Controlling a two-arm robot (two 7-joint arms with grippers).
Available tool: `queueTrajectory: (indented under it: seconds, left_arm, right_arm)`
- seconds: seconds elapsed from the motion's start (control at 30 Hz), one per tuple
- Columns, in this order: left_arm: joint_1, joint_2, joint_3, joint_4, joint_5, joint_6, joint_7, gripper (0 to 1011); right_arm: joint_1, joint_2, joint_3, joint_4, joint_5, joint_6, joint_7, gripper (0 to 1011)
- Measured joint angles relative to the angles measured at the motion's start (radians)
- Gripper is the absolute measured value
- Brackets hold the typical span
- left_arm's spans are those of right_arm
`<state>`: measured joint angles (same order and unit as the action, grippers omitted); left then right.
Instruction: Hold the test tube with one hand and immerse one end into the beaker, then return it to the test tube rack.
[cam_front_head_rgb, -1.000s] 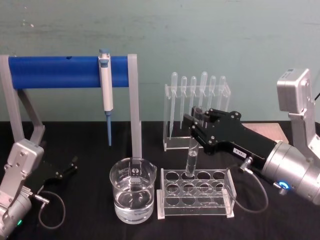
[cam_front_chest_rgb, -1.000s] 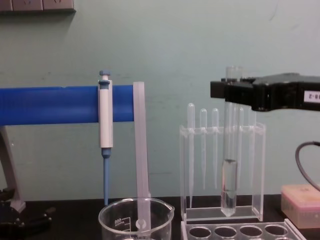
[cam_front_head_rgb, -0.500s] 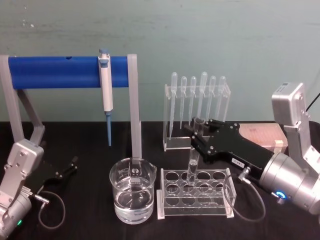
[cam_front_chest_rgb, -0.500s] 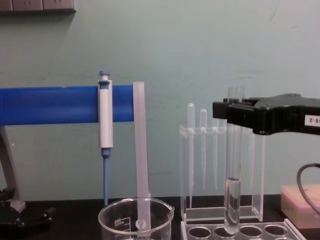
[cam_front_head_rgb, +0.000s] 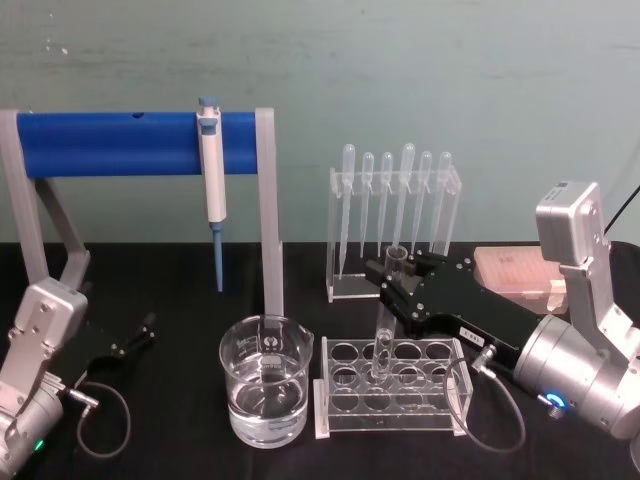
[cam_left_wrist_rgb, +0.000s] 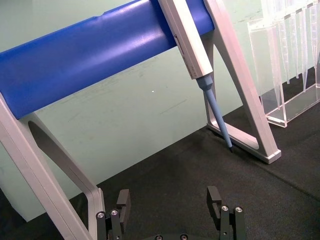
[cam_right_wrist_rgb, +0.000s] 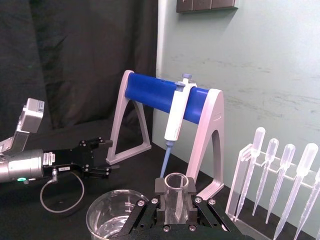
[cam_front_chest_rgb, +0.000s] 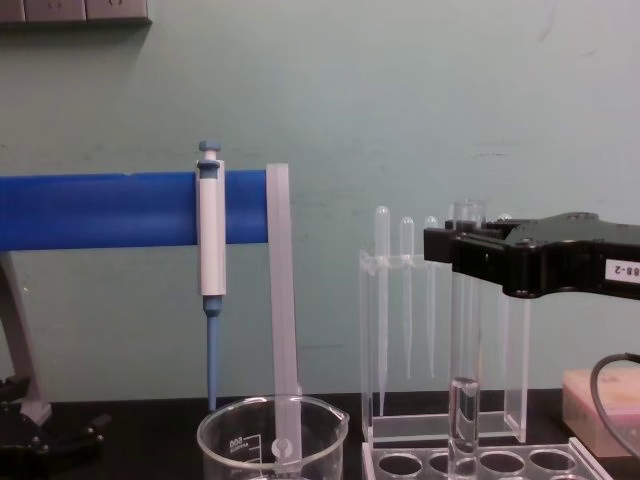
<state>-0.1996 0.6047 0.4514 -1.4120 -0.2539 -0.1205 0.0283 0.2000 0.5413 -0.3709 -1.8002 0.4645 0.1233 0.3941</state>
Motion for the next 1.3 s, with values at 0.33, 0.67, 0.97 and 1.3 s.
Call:
queueTrajectory:
  seconds: [0.33,0.67,0.97,1.3]
  left_arm:
    - [0.000,0.000,0.000,0.000,0.000,0.000,0.000,1000]
    - [0.000,0.000,0.000,0.000,0.000,0.000,0.000,1000]
    - [0.000,0.000,0.000,0.000,0.000,0.000,0.000,1000]
    - [0.000,0.000,0.000,0.000,0.000,0.000,0.000,1000]
  right_arm:
    - [-0.009,-0.012,0.005,0.016,-0.007,-0.010,0.005,225]
    - [-0.017,-0.024,0.006,0.035,-0.014,-0.020,0.007,225]
    - [-0.025,-0.031,0.009,0.047,-0.020,-0.028,0.007,225]
    - [-0.030,-0.038,0.010,0.062,-0.026,-0.035,0.008,225]
